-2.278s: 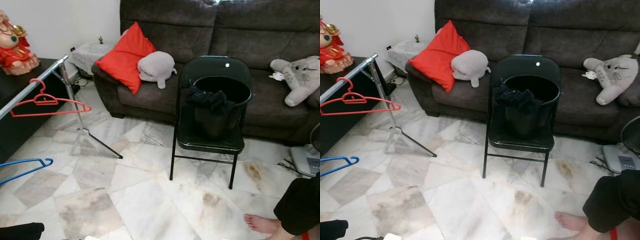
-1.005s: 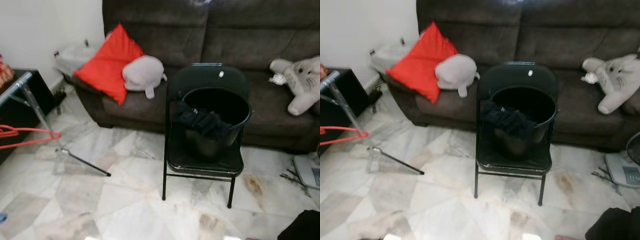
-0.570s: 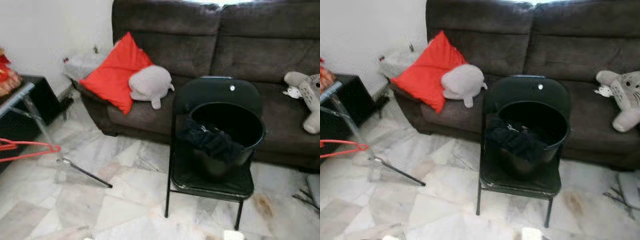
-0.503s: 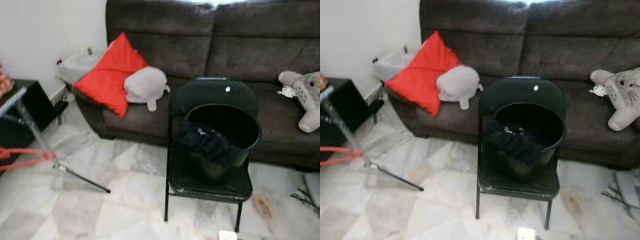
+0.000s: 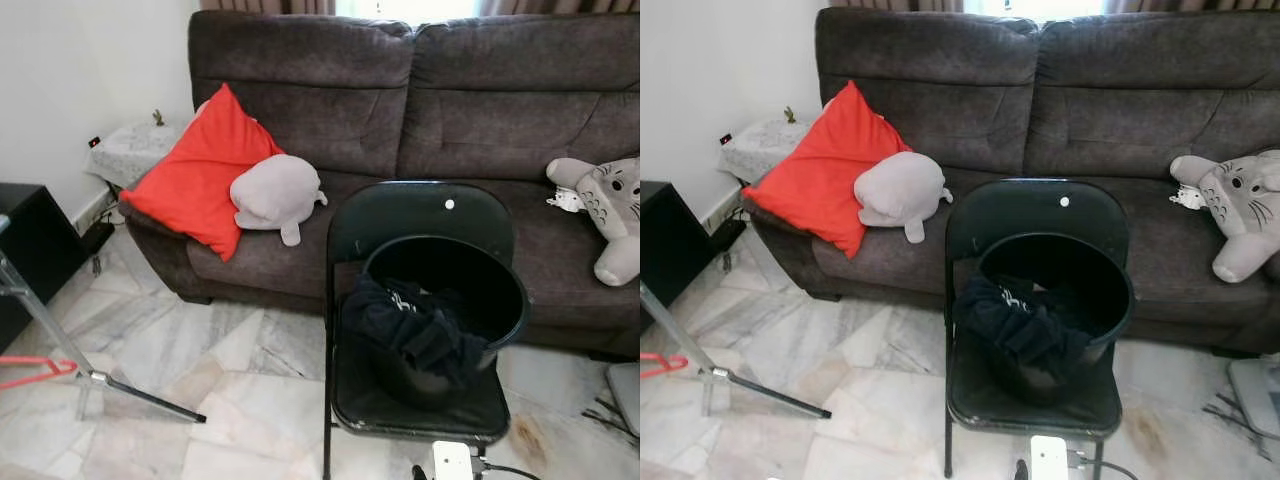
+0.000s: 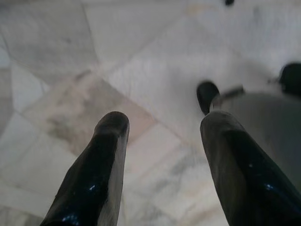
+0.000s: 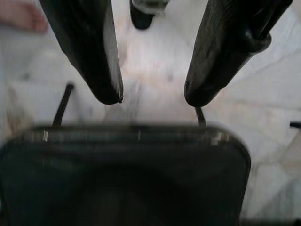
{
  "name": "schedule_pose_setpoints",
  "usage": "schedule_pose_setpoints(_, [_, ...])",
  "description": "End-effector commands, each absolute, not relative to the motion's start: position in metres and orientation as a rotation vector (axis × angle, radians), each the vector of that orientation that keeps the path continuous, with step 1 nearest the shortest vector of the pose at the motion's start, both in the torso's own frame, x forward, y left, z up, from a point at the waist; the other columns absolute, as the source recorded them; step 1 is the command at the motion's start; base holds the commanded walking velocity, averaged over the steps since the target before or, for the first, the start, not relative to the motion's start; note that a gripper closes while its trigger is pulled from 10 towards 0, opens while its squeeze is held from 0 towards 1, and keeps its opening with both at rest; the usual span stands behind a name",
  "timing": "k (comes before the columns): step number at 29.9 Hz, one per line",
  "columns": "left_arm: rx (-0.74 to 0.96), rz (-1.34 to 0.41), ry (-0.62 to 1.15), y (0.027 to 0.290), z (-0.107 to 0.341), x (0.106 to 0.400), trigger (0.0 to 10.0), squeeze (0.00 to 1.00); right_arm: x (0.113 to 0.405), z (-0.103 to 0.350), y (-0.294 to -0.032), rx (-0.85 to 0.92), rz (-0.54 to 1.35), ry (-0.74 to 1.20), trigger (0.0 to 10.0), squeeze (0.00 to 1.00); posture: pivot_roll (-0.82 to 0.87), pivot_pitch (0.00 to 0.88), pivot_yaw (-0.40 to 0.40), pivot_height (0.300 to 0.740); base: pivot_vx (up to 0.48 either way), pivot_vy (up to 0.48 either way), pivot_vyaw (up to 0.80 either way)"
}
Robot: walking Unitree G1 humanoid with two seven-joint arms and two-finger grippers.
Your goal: Hang hanger
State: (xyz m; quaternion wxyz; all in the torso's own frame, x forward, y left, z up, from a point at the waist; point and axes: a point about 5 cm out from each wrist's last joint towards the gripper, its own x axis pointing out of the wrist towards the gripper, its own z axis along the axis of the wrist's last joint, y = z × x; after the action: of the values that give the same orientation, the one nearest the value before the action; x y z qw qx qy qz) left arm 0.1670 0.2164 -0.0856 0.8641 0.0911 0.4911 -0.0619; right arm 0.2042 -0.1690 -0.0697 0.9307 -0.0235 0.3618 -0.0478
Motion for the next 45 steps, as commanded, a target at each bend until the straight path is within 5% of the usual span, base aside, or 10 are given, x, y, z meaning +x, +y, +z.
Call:
schedule_pose_setpoints(1, [0.183,-0.123,1.056,0.217,-0.09,0.157,10.0,0.0,0.209,-0.066,-0.17,-0.063,-0.088,0.706,10.0,0.0,-0.1,0.024,0.075,0.74,0.0,0.0,0.0])
schedule_pose_setpoints(8, [0.179,-0.124,1.058,0.216,-0.091,0.155,10.0,0.0,0.232,-0.037,-0.165,-0.158,-0.023,0.429,10.0,0.0,-0.11,0.025,0.064,0.74,0.0,0.0,0.0])
schedule_pose_setpoints(19, [0.183,-0.131,1.06,0.216,-0.091,0.155,10.0,0.0,0.211,-0.036,-0.163,-0.209,0.033,0.345,10.0,0.0,-0.13,0.029,0.057,0.74,0.0,0.0,0.0])
schedule_pose_setpoints(20, [0.184,-0.132,1.06,0.216,-0.091,0.155,10.0,0.0,0.211,-0.033,-0.163,-0.201,0.023,0.325,10.0,0.4,-0.13,0.031,0.057,0.74,0.0,0.0,0.0])
schedule_pose_setpoints(21, [0.185,-0.133,1.06,0.216,-0.091,0.155,10.0,0.0,0.212,-0.031,-0.163,-0.197,0.017,0.31,10.0,0.4,-0.13,0.031,0.057,0.74,0.0,0.0,0.0])
schedule_pose_setpoints(22, [0.186,-0.134,1.06,0.216,-0.09,0.156,10.0,0.0,0.215,-0.025,-0.163,-0.165,0.006,0.272,10.0,1.0,-0.13,0.037,0.055,0.74,0.0,0.0,0.0])
schedule_pose_setpoints(37, [0.184,-0.13,1.056,0.216,-0.09,0.158,10.0,0.0,0.226,-0.003,-0.161,-0.173,0.06,0.188,10.0,1.0,-0.12,0.054,0.049,0.74,0.0,0.0,0.0])
schedule_pose_setpoints(38, [0.184,-0.131,1.056,0.216,-0.09,0.158,10.0,0.0,0.227,-0.002,-0.164,-0.182,0.038,0.188,10.0,0.95,-0.13,0.056,0.05,0.74,0.0,0.0,0.0])
schedule_pose_setpoints(40, [0.184,-0.132,1.057,0.216,-0.09,0.158,10.0,0.0,0.228,-0.001,-0.167,-0.197,0.01,0.187,10.0,0.0,-0.13,0.056,0.049,0.74,0.0,0.0,0.0])
schedule_pose_setpoints(45, [0.185,-0.133,1.057,0.216,-0.09,0.158,10.0,0.0,0.231,0.002,-0.171,-0.226,-0.039,0.18,10.0,0.0,-0.12,0.059,0.051,0.74,0.0,0.0,0.0])
